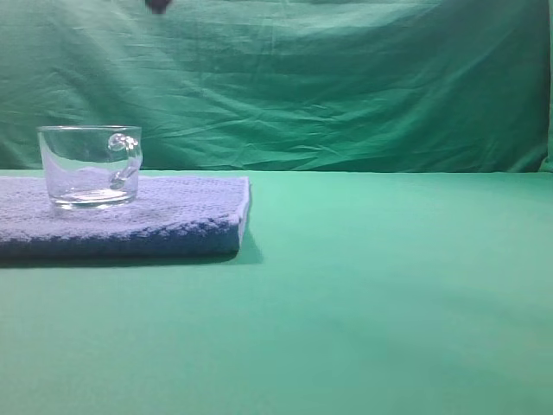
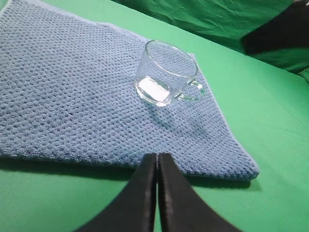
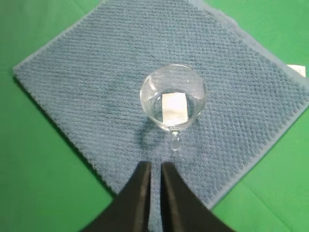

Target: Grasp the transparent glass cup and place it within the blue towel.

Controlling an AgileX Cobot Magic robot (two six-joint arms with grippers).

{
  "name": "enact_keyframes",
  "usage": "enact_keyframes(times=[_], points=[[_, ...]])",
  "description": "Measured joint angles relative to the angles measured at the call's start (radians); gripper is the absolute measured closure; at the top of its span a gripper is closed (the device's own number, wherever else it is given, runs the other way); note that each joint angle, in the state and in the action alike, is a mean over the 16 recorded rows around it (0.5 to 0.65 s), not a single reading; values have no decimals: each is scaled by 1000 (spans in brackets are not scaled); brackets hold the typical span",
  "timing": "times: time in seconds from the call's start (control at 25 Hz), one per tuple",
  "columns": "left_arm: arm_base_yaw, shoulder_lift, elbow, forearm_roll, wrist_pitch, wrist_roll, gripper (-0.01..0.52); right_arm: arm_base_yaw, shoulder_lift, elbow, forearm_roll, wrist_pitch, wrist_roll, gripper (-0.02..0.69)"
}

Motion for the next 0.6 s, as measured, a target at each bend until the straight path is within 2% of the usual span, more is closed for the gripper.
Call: enact_keyframes(times=[0.12, 0.6], points=[[0, 0, 0, 0, 0, 0, 514, 0, -81, -2, -1, 50, 9, 604], [0, 0, 0, 0, 0, 0, 514, 0, -336, 25, -122, 132, 55, 604]])
